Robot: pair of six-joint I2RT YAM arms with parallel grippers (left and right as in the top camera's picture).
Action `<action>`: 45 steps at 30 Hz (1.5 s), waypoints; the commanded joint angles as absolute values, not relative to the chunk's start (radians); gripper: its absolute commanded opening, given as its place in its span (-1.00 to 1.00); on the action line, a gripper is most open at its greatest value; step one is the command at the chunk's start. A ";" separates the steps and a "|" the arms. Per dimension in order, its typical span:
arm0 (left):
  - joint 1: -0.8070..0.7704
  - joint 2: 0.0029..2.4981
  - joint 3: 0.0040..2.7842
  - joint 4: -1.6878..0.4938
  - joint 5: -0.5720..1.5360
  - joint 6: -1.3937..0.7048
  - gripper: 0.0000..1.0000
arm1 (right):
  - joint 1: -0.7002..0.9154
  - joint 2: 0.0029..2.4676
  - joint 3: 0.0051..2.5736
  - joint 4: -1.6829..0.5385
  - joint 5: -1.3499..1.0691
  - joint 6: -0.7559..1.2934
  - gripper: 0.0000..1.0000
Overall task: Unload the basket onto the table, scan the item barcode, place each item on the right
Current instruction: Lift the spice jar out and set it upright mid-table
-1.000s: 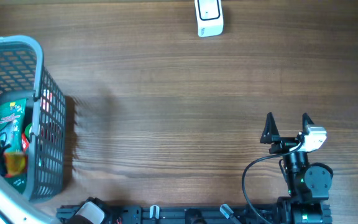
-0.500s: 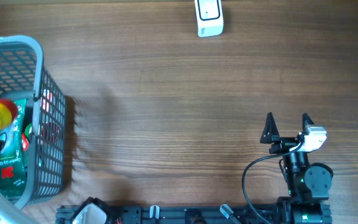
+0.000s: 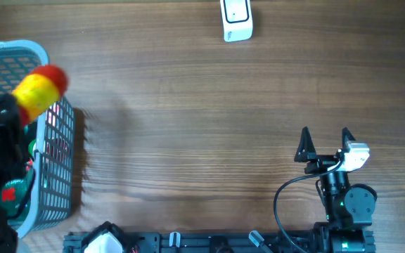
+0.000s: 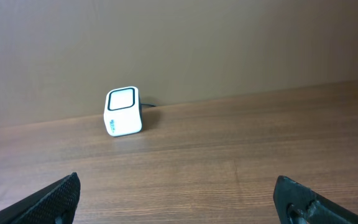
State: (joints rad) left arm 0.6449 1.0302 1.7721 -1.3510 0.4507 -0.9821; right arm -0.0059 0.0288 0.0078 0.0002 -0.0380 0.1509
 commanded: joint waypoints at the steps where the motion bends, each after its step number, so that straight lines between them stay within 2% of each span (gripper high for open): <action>1: 0.482 1.044 1.794 -1.312 0.479 -0.970 -0.20 | -0.001 0.031 0.005 0.002 -0.054 0.131 1.00; 14: -0.189 1.296 1.794 -1.301 0.068 -0.970 -0.21 | -0.001 0.031 0.005 0.002 -0.054 0.131 1.00; 20: -0.399 1.491 1.794 -1.294 -0.076 -0.976 -0.22 | -0.001 0.031 0.005 0.002 -0.054 0.131 0.99; 30: -0.577 1.792 1.794 -1.296 -0.170 -0.927 -0.21 | -0.001 0.031 0.005 0.002 -0.054 0.131 0.99; 45: -0.659 1.975 1.794 -1.158 -0.170 -0.928 -0.17 | -0.001 0.031 0.005 0.002 -0.053 0.131 0.99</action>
